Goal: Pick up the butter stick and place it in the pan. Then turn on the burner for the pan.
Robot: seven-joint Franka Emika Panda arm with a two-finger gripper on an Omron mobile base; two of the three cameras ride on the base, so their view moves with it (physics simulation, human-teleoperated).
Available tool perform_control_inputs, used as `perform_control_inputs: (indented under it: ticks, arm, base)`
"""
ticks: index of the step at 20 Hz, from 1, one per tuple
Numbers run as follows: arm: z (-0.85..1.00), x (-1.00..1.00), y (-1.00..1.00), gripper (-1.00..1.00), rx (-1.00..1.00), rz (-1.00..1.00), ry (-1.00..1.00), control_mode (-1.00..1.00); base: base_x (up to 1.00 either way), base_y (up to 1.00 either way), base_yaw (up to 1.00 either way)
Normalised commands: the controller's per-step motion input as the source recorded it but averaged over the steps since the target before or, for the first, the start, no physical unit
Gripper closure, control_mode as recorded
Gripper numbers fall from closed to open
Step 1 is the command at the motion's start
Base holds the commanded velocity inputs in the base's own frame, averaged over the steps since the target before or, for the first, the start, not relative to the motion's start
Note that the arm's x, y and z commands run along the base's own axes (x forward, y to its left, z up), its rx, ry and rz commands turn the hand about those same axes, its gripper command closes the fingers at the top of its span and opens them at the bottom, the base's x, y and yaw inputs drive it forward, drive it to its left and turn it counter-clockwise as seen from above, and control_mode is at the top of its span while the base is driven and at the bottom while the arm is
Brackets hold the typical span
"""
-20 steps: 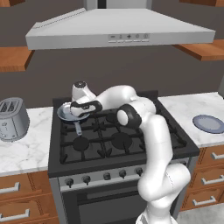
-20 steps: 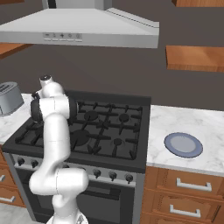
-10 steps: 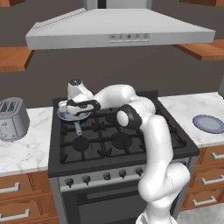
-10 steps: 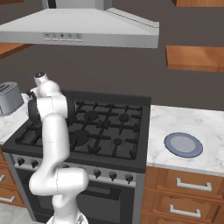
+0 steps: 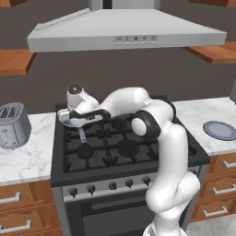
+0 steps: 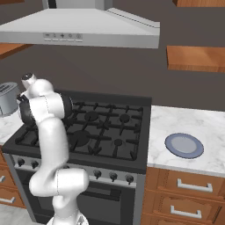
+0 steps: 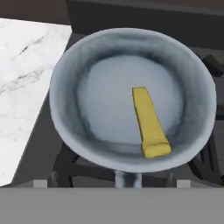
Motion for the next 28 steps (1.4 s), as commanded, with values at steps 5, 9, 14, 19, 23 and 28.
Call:
perform_control_inputs:
  ticks: [5,9,14,19,23,28]
  arm:
    - [0.00,-0.97,0.00,-1.00,0.00,0.00,-0.19,-1.00]
    - [0.00,-1.00,0.00,-1.00,0.00,0.00,-0.20,-1.00]
    - [0.00,-1.00,0.00,-1.00,0.00,-0.01,-0.18,-1.00]
    - [0.00,-1.00,0.00,-1.00,0.00,-0.03,-0.16,-1.00]
    - [-0.04,-1.00,0.00,-1.00,0.00,-0.04,-0.11,-1.00]
    - [-0.17,-0.98,-0.01,-1.00,0.00,-0.04,-0.08,-1.00]
  base:
    - [0.00,0.00,0.00]
    - [0.00,0.00,0.00]
    - [0.00,0.00,0.00]
    - [0.00,0.00,0.00]
    - [0.00,0.00,0.00]
    - [0.00,0.00,0.00]
